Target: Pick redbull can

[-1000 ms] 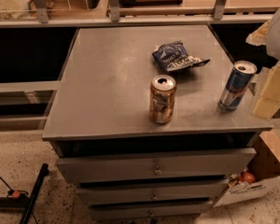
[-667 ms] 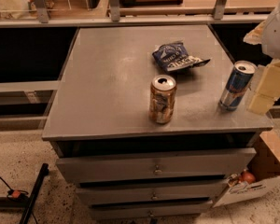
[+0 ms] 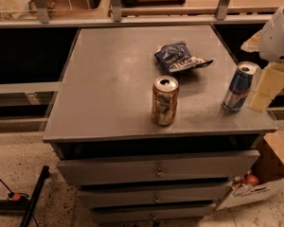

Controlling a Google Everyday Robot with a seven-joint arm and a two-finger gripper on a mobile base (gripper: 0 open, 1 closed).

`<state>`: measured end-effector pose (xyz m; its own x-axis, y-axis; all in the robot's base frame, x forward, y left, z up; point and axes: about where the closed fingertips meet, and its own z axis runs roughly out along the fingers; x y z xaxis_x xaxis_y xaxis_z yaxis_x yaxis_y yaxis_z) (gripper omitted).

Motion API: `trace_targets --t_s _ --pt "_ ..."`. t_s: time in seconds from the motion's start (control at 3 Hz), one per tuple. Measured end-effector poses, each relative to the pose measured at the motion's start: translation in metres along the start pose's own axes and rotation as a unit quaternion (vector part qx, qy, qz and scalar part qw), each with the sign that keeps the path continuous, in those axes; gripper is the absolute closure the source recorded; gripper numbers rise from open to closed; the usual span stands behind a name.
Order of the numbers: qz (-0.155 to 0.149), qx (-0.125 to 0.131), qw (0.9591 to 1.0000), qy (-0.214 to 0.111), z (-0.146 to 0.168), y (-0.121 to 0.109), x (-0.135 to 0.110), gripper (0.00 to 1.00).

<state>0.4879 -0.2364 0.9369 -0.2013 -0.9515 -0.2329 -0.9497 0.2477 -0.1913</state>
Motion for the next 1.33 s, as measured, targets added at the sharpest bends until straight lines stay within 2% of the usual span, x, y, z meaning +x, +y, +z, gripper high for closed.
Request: trace_targets --t_s 0.33,1.0,1.33 --pt "-0.002 -0.008 1.0000 -0.003 0.011 -0.011 0.004 0.00" --pt "0.002 0.007 1.0000 0.005 0.009 -0.036 0.013 0.00" --pt "0.007 0.000 0.9999 0.011 0.021 -0.043 0.016 0.00"
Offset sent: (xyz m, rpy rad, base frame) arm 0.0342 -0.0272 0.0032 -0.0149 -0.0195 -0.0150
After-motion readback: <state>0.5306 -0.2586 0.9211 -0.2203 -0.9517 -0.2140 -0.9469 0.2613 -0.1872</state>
